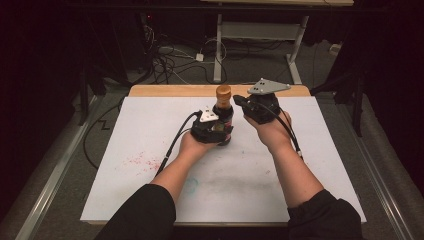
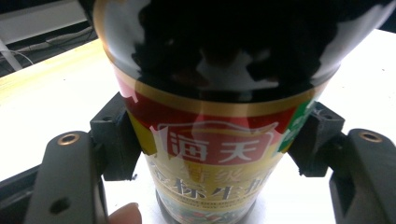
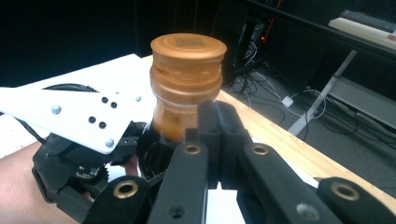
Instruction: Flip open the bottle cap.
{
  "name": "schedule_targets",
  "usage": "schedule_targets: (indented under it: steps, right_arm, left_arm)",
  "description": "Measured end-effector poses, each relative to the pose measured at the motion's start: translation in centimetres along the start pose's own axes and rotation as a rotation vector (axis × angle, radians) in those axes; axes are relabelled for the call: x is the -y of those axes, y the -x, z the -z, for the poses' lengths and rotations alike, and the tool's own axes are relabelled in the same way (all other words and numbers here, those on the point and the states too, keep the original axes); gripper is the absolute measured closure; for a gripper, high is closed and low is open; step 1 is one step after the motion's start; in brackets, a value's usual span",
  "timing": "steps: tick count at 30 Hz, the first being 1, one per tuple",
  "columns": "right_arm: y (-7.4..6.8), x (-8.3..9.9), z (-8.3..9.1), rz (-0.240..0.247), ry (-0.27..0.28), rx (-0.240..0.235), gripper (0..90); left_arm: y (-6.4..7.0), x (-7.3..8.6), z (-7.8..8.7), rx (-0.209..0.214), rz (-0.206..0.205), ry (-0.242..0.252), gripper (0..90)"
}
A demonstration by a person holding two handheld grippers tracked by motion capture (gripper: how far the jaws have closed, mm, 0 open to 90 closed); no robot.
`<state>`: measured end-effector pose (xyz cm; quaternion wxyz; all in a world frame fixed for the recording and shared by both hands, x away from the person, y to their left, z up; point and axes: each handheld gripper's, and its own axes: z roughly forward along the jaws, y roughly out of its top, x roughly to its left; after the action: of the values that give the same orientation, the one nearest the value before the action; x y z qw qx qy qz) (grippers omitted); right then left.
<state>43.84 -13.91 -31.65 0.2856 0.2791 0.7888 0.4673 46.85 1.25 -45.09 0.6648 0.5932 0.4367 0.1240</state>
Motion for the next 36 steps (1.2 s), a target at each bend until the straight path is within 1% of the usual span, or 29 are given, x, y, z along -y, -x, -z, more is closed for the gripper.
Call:
schedule_targets:
  steps: [3,10,13,17,21,25,36]
  right_arm:
    - [0.0,-0.3,0.1,0.008,-0.001,-0.002,90.0]
    - [-0.2,-1.2,0.1,0.042,-0.033,-0.004,90.0]
    - [-0.2,-1.5,0.0,0.047,-0.048,-0.004,90.0]
    - [-0.2,-1.6,0.0,0.045,-0.048,-0.004,90.0]
    - [-0.3,-1.9,0.1,0.054,-0.051,-0.004,90.0]
    - [-0.3,-2.0,0.0,0.044,-0.038,-0.01,90.0]
    - [-0.5,-2.2,-0.1,0.025,-0.01,-0.003,90.0]
  left_arm:
    - [0.0,0.0,0.0,0.0,-0.001,0.0,28.7]
    - [0.1,0.0,0.0,-0.003,-0.008,-0.002,28.7]
    - [0.1,0.1,0.0,-0.005,-0.01,-0.003,28.7]
    - [0.2,0.1,0.0,-0.008,-0.01,0.001,28.7]
    - [0.2,0.1,0.0,-0.009,-0.011,-0.001,28.8]
    - [0.1,0.1,0.0,-0.011,-0.005,0.003,28.8]
    - [0.1,0.1,-0.1,-0.012,-0.001,0.005,28.8]
